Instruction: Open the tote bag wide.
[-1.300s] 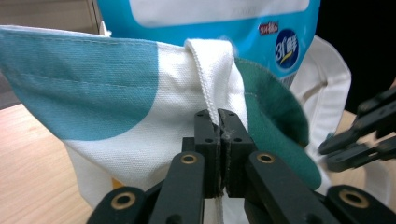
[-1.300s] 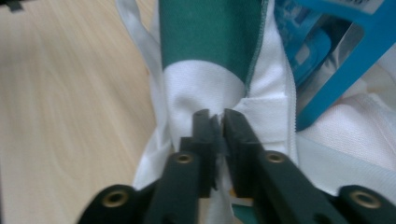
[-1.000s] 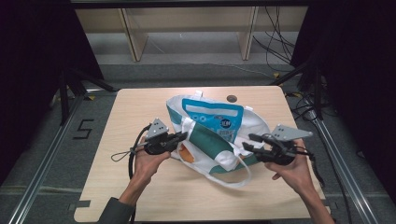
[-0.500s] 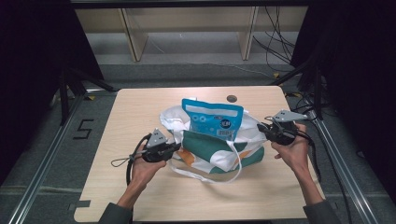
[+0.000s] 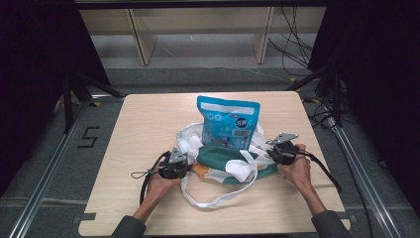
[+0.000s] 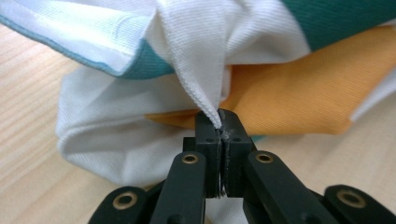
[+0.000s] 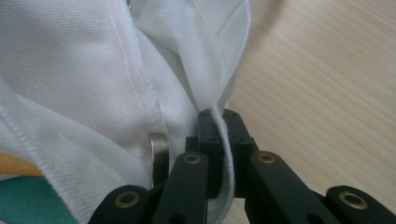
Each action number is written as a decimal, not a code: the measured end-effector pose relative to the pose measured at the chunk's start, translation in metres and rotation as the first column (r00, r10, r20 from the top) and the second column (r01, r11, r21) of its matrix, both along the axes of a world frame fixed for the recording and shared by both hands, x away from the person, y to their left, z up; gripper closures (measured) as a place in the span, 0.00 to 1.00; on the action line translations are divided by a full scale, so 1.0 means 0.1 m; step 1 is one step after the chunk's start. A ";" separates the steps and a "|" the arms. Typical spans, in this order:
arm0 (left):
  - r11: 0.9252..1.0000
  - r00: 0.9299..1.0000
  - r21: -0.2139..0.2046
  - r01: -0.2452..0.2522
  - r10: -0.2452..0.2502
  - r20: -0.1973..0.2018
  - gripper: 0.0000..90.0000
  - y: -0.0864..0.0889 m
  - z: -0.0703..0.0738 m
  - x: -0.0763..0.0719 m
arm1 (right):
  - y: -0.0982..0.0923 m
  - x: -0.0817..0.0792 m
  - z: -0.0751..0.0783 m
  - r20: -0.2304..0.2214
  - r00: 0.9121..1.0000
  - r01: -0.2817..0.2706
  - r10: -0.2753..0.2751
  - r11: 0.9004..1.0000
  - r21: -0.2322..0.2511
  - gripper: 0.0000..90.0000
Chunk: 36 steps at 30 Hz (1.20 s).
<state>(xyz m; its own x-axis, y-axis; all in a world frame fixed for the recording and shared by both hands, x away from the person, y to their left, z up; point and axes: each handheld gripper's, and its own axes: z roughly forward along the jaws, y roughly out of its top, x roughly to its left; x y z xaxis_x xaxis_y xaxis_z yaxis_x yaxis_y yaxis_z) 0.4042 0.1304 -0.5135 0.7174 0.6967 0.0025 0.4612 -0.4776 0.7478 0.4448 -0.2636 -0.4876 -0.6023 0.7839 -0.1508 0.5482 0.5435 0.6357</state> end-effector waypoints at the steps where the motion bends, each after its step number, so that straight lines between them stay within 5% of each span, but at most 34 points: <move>1: 1.000 1.000 0.000 0.000 0.000 0.000 0.97 0.00 0.00 0.00 | 0.00 0.00 0.00 0.000 1.000 0.000 0.000 1.000 0.000 0.98; 4: 0.997 1.000 -0.074 -0.020 0.019 -0.011 0.93 0.05 0.10 -0.05 | -0.06 0.01 0.06 0.013 1.000 0.021 -0.022 0.998 0.054 0.93; 6: 0.994 1.000 -0.109 0.018 -0.021 -0.022 0.79 0.13 0.30 -0.11 | -0.16 -0.02 0.21 0.076 0.997 0.025 -0.035 0.991 0.132 0.79; 10: 0.988 0.999 -0.148 0.048 -0.047 0.011 0.65 0.23 0.60 -0.22 | -0.22 -0.15 0.50 0.122 0.992 -0.001 -0.030 0.968 0.250 0.74; 11: 0.985 0.999 -0.164 0.047 -0.042 0.031 0.63 0.32 0.77 -0.25 | -0.22 -0.19 0.56 0.140 0.990 -0.007 -0.033 0.962 0.274 0.74; 16: 0.965 0.996 -0.261 -0.024 0.045 0.076 0.59 0.52 1.11 -0.15 | -0.10 -0.31 0.77 0.155 0.987 -0.101 0.049 0.932 0.347 0.69; 17: 0.961 0.995 -0.274 -0.044 0.068 0.079 0.59 0.54 1.15 -0.10 | -0.04 -0.35 0.78 0.139 0.989 -0.105 0.056 0.919 0.379 0.68; 18: 0.957 0.993 -0.286 -0.054 0.080 0.082 0.59 0.56 1.19 -0.05 | -0.02 -0.37 0.81 0.148 0.985 -0.138 0.090 0.922 0.361 0.67; 19: 0.957 0.993 -0.286 -0.054 0.080 0.082 0.58 0.56 1.19 -0.05 | -0.02 -0.37 0.81 0.148 0.985 -0.138 0.090 0.922 0.361 0.67; 21: 0.943 0.988 -0.308 -0.126 0.148 0.051 0.57 0.56 1.24 0.16 | 0.07 -0.43 0.84 0.141 0.983 -0.164 0.118 0.907 0.387 0.65; 24: 0.949 0.980 -0.256 -0.183 0.197 0.031 0.56 0.48 1.21 0.38 | 0.21 -0.44 0.85 0.131 0.978 -0.203 0.163 0.895 0.396 0.58; 27: 0.936 0.966 -0.245 -0.252 0.259 -0.005 0.49 0.41 1.11 0.66 | 0.35 -0.39 0.79 0.093 0.978 -0.208 0.187 0.911 0.356 0.53; 28: 0.929 0.963 -0.256 -0.267 0.270 -0.022 0.49 0.40 1.05 0.75 | 0.37 -0.35 0.75 0.112 0.971 -0.235 0.209 0.916 0.326 0.53; 29: 0.924 0.959 -0.255 -0.284 0.281 -0.048 0.49 0.39 0.99 0.82 | 0.41 -0.35 0.72 0.084 0.973 -0.229 0.213 0.914 0.334 0.57; 31: 0.926 0.955 -0.234 -0.295 0.285 -0.077 0.53 0.38 0.85 0.93 | 0.46 -0.37 0.67 0.087 0.965 -0.263 0.248 0.922 0.286 0.74; 33: 0.929 0.958 -0.232 -0.288 0.278 -0.077 0.69 0.38 0.71 0.97 | 0.47 -0.41 0.64 0.084 0.955 -0.296 0.284 0.926 0.235 0.84; 36: 0.953 0.963 -0.136 -0.269 0.263 -0.063 0.88 0.34 0.53 0.96 | 0.50 -0.49 0.52 0.042 0.947 -0.320 0.318 0.926 0.201 0.93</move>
